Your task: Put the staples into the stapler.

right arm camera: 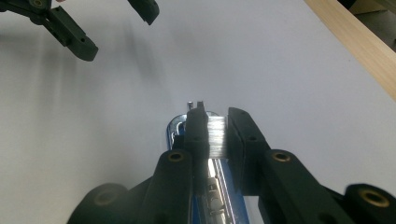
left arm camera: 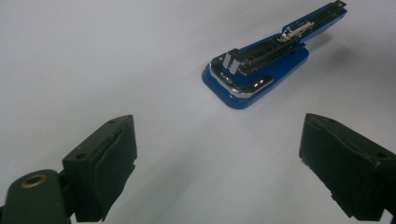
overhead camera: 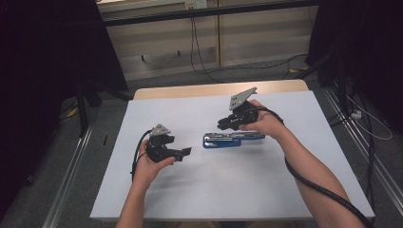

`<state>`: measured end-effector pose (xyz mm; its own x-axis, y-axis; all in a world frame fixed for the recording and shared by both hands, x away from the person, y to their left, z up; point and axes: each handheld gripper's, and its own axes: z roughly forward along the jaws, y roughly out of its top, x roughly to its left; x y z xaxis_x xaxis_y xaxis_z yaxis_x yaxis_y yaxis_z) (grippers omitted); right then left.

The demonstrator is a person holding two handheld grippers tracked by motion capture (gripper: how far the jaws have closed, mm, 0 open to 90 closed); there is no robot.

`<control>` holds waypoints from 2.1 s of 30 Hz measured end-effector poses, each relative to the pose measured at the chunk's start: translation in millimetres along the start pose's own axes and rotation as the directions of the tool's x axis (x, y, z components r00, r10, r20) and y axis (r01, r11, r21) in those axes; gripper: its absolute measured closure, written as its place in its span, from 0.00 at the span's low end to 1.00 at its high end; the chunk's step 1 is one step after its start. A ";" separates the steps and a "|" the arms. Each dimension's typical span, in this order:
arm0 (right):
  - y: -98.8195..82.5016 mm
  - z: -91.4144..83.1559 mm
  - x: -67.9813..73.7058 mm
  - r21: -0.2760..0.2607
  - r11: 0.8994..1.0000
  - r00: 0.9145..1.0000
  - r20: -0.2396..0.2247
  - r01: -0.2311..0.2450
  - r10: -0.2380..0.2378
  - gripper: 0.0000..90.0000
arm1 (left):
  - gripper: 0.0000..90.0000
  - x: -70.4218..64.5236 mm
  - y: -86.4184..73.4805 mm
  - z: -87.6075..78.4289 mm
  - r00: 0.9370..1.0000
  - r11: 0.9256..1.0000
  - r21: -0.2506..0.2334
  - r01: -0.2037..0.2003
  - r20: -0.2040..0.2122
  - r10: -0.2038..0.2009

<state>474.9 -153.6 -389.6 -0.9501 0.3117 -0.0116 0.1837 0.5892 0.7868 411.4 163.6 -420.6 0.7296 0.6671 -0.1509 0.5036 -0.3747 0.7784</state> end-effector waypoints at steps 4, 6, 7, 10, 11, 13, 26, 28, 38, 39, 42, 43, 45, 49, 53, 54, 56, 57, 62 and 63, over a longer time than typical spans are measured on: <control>2.3 4.3 -2.3 0.012 1.000 1.000 -0.010 0.011 -0.010 0.88 | 0.13 0.7 0.1 -0.6 1.000 1.000 -0.003 -0.003 -0.002 0.003; 3.5 6.3 -3.5 0.020 1.000 1.000 -0.015 0.015 -0.015 0.88 | 0.13 0.4 0.0 -0.6 1.000 1.000 -0.003 0.002 -0.001 -0.002; 4.1 7.2 -3.6 0.025 1.000 1.000 -0.013 0.013 -0.013 0.88 | 0.13 0.3 0.0 -0.5 1.000 1.000 -0.003 0.001 0.000 -0.001; 5.1 10.1 -5.0 0.025 0.999 0.999 -0.025 0.027 -0.027 0.88 | 0.13 0.1 0.0 -0.5 1.000 1.000 -0.003 0.002 0.001 -0.002; 5.2 11.0 -5.4 0.028 0.999 0.999 -0.028 0.030 -0.029 0.88 | 0.13 0.2 0.0 -0.6 1.000 1.000 -0.003 0.003 0.001 -0.003; 5.4 13.1 -5.9 0.030 0.999 0.999 -0.038 0.033 -0.032 0.88 | 0.13 0.5 -0.1 -0.9 1.000 1.000 -0.004 0.003 -0.002 -0.003; 6.6 27.5 -8.1 0.060 0.996 0.996 -0.074 0.059 -0.054 0.88 | 0.13 2.6 -1.6 0.1 1.000 1.000 0.007 0.008 -0.006 -0.008; 7.0 30.5 -8.1 0.069 0.996 0.996 -0.074 0.058 -0.053 0.88 | 0.13 2.8 -1.6 0.0 1.000 1.000 0.006 0.008 -0.006 -0.008; 8.3 42.5 -9.5 0.082 0.994 0.995 -0.080 0.070 -0.064 0.88 | 0.13 4.1 -1.8 -0.5 1.000 1.000 0.000 0.013 -0.003 -0.013; 7.8 43.6 -10.1 0.081 0.994 0.994 -0.084 0.075 -0.068 0.88 | 0.12 3.9 -1.7 -0.5 1.000 1.000 0.004 0.012 -0.003 -0.012; 6.2 46.1 -9.7 0.081 0.993 0.993 -0.097 0.080 -0.072 0.88 | 0.13 3.4 -1.8 0.1 1.000 1.000 0.003 0.014 -0.002 -0.014; 5.8 47.2 -9.2 0.082 0.993 0.992 -0.101 0.084 -0.075 0.88 | 0.12 3.7 -1.7 -0.2 1.000 1.000 0.005 0.010 -0.003 -0.010; 5.5 48.6 -8.6 0.089 0.992 0.991 -0.103 0.092 -0.082 0.88 | 0.13 4.0 -1.9 -0.2 1.000 1.000 0.002 0.014 -0.002 -0.014; 5.3 50.1 -8.5 0.094 0.991 0.990 -0.110 0.096 -0.085 0.88 | 0.13 3.9 -2.0 -0.2 1.000 1.000 0.001 0.019 -0.002 -0.019; 5.1 51.9 -9.6 0.107 0.989 0.990 -0.105 0.101 -0.090 0.88 | 0.12 3.9 -2.0 -0.2 1.000 1.000 0.002 0.017 -0.006 -0.017; 4.9 52.3 -9.5 0.108 0.989 0.990 -0.111 0.098 -0.086 0.88 | 0.13 4.1 -2.1 -0.3 1.000 1.000 0.002 0.019 -0.006 -0.019; 4.4 53.8 -9.0 0.112 0.988 0.989 -0.118 0.105 -0.092 0.88 | 0.12 4.4 -2.1 -0.4 1.000 1.000 0.000 0.019 -0.008 -0.019; 4.2 54.5 -8.8 0.115 0.988 0.988 -0.121 0.107 -0.093 0.88 | 0.12 4.5 -2.1 -0.3 1.000 1.000 0.000 0.020 -0.007 -0.020; 3.8 56.3 -9.6 0.122 0.986 0.987 -0.127 0.115 -0.099 0.88 | 0.12 4.6 -2.1 -0.3 1.000 1.000 0.000 0.020 -0.007 -0.020; 3.8 56.4 -9.7 0.124 0.986 0.987 -0.130 0.114 -0.098 0.88 | 0.12 4.7 -2.1 -0.3 1.000 1.000 0.000 0.022 -0.007 -0.022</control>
<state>499.0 -112.4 -421.3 -0.9882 0.1531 -0.0080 0.1041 0.7085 0.6980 413.5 167.7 -422.8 0.7152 0.6795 -0.1636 0.5192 -0.3598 0.7752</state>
